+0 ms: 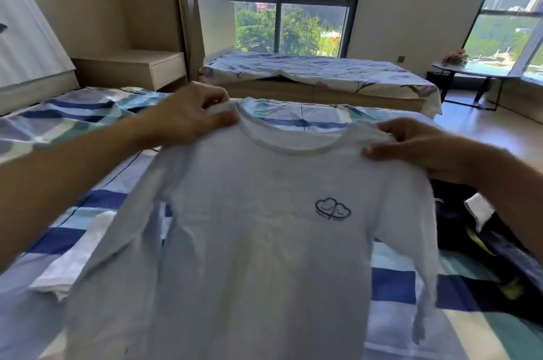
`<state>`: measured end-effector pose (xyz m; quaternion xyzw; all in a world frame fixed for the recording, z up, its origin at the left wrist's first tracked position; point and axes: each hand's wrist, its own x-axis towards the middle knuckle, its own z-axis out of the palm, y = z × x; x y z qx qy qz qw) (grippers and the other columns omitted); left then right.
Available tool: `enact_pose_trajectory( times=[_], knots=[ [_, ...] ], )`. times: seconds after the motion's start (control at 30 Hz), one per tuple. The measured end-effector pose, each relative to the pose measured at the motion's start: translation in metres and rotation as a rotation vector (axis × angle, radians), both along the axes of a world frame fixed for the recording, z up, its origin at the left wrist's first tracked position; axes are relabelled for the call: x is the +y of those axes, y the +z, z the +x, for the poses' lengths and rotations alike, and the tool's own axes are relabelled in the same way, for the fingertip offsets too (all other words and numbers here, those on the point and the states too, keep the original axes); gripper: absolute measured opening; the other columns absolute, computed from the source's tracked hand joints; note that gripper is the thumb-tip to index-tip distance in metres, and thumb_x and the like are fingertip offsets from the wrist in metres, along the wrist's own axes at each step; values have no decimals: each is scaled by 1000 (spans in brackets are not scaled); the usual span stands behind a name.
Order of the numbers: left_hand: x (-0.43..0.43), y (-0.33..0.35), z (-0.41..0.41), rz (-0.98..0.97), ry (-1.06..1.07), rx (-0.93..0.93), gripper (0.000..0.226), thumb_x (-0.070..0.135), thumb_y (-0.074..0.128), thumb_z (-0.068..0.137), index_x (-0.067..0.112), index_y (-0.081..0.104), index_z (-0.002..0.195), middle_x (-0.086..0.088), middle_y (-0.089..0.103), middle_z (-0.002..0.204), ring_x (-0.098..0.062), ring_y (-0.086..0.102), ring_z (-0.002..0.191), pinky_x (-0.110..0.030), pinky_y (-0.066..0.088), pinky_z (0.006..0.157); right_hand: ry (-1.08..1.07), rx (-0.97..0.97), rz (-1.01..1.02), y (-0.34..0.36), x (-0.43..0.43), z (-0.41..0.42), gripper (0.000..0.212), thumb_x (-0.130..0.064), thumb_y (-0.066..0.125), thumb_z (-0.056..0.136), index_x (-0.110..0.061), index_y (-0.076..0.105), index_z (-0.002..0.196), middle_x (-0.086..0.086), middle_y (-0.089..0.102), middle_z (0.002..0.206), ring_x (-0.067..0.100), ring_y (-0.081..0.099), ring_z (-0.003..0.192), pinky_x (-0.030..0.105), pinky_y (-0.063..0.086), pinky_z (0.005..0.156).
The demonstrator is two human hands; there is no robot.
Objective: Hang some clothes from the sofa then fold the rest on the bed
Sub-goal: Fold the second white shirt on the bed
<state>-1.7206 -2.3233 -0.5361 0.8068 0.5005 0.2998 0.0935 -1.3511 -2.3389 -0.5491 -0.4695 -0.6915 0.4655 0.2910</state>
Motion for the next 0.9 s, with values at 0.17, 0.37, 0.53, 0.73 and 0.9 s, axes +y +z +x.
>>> enact_pose_trajectory(
  times=[0.17,0.37,0.53,0.73,0.9],
  knots=[
    [48,-105,29,-183,342,608,62,56,55,95,20,43,144,-10,46,145,-31,45,130,-38,40,105,-288,-395,103,-104,67,-20,53,-28,81,84,-10,58,129,12,65,101,19,61,82,25,46,66],
    [-33,-212,93,-339,-130,576,78,68,37,96,28,17,159,-1,2,169,-23,0,155,-44,9,125,-329,-691,-131,-194,39,8,81,-37,81,83,-11,41,148,13,51,142,26,55,119,31,46,95],
    [-60,-245,121,-460,-252,658,117,93,8,67,25,-6,161,0,-19,167,-20,-21,153,-48,-10,124,-319,-812,-228,-207,12,44,49,-52,83,75,-10,68,94,5,63,83,23,62,82,30,45,67],
    [-87,-246,165,-303,-308,668,103,85,24,81,17,18,158,-8,13,166,-24,12,152,-45,11,124,-210,-875,-405,-198,-14,58,44,-40,87,62,-5,74,84,0,63,66,18,59,59,22,41,51],
    [-48,-239,179,-225,-188,405,74,70,23,88,21,47,138,-1,46,141,-22,40,131,-38,33,110,-500,-557,-336,-179,-17,99,25,-19,79,81,-9,65,63,4,57,56,18,53,51,23,41,48]
  ],
)
